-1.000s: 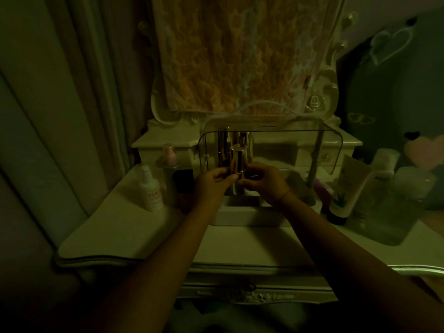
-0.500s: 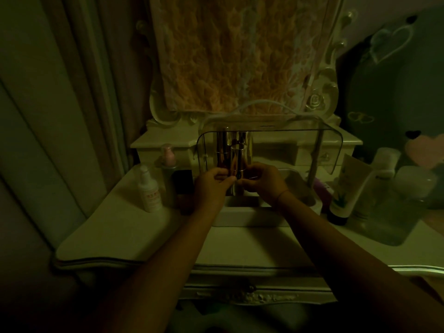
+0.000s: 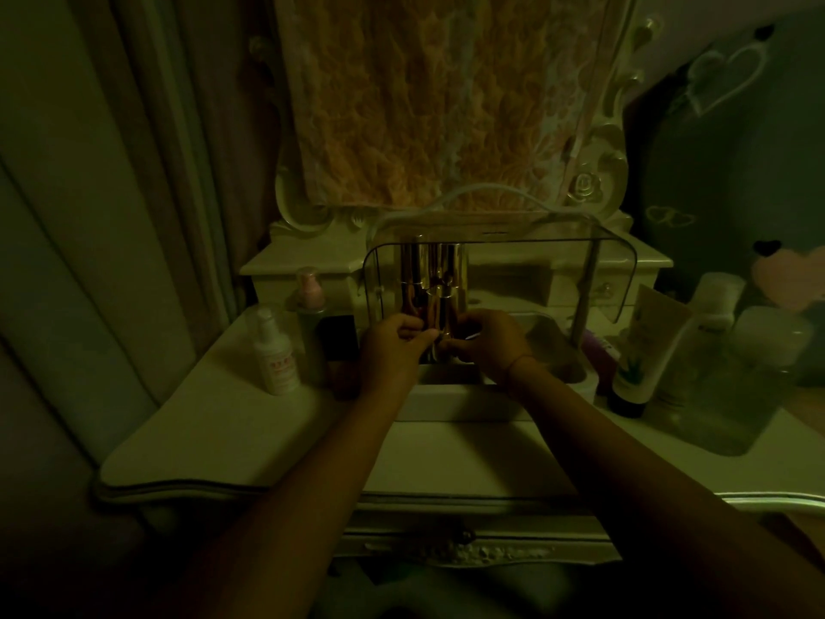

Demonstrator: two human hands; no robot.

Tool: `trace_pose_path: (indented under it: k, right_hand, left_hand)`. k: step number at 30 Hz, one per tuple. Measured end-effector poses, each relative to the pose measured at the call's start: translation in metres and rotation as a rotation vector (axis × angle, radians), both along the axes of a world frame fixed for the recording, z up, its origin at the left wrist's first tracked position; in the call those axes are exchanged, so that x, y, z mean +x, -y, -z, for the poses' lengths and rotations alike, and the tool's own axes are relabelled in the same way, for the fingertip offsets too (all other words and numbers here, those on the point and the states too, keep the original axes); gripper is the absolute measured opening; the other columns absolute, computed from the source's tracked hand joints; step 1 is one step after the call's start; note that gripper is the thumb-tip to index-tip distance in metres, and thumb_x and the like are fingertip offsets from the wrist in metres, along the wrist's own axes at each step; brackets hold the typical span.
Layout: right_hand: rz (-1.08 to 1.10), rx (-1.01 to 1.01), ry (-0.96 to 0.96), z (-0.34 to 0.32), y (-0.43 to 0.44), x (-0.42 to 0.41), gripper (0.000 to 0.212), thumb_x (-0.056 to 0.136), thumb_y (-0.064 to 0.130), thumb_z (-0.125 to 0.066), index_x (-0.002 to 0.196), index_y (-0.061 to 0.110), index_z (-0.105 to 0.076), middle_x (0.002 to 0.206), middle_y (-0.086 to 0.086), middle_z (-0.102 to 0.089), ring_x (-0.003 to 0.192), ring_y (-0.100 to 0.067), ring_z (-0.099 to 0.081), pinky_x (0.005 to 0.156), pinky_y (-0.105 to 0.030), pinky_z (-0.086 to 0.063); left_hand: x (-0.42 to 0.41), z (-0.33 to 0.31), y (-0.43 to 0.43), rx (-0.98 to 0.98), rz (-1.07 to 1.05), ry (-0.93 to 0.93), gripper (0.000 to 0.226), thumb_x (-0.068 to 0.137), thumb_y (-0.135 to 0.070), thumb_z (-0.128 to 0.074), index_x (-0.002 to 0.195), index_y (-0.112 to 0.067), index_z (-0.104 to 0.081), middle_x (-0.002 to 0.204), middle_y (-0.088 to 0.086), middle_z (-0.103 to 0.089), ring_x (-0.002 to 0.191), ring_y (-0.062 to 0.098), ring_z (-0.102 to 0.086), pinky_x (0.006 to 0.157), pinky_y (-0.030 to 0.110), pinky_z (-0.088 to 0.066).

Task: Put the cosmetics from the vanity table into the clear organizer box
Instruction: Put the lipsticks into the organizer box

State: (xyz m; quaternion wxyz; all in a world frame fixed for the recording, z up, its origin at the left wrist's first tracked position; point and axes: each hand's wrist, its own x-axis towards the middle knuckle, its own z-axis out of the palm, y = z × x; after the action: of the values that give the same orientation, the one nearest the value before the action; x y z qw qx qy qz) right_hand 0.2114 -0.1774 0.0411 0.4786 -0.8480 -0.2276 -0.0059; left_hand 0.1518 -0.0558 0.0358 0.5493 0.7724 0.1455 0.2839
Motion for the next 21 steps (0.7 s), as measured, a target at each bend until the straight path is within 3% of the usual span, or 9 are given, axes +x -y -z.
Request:
trace_pose_path:
  k: [9,13,17,21]
  right_hand:
    - [0.006,-0.037,-0.001,-0.001,0.002,-0.001,0.028,0.072,0.015,-0.075,0.098,0.007,-0.067,0.099,-0.010,-0.070,0.087,-0.016,-0.062,0.076,-0.029,-0.051]
    - [-0.006,-0.014,0.001,-0.001,0.004,-0.004,0.026,0.073,0.013,-0.074,0.097,0.007,-0.068,0.098,-0.010,-0.070,0.079,-0.008,-0.060,0.067,-0.018,-0.046]
    - [0.064,0.010,0.050,0.003,0.008,-0.008,0.031,0.075,0.014,-0.072,0.104,0.007,-0.063,0.102,-0.011,-0.067,0.086,-0.014,-0.058,0.076,-0.027,-0.048]
    - [0.111,0.085,0.091,0.007,0.012,-0.020,0.036,0.076,0.014,-0.071,0.110,0.009,-0.060,0.106,-0.009,-0.066,0.096,-0.016,-0.060,0.085,-0.026,-0.047]
  left_hand:
    - [-0.004,0.002,0.000,0.028,0.043,-0.023,0.022,0.075,-0.010,-0.071,0.095,-0.005,-0.063,0.082,0.005,-0.060,0.076,0.017,-0.058,0.065,0.025,-0.048]
    - [-0.012,0.005,-0.002,0.089,0.069,-0.008,0.027,0.077,-0.012,-0.070,0.102,-0.007,-0.063,0.080,-0.002,-0.058,0.070,0.005,-0.056,0.060,0.015,-0.045]
    - [-0.024,0.009,-0.004,0.137,0.087,0.017,0.027,0.078,-0.010,-0.069,0.104,-0.011,-0.064,0.086,-0.005,-0.059,0.072,-0.002,-0.054,0.059,0.009,-0.044]
    - [-0.040,0.016,-0.008,0.076,0.100,0.085,0.026,0.078,-0.006,-0.068,0.104,-0.008,-0.064,0.092,-0.001,-0.061,0.078,-0.001,-0.056,0.062,0.006,-0.048]
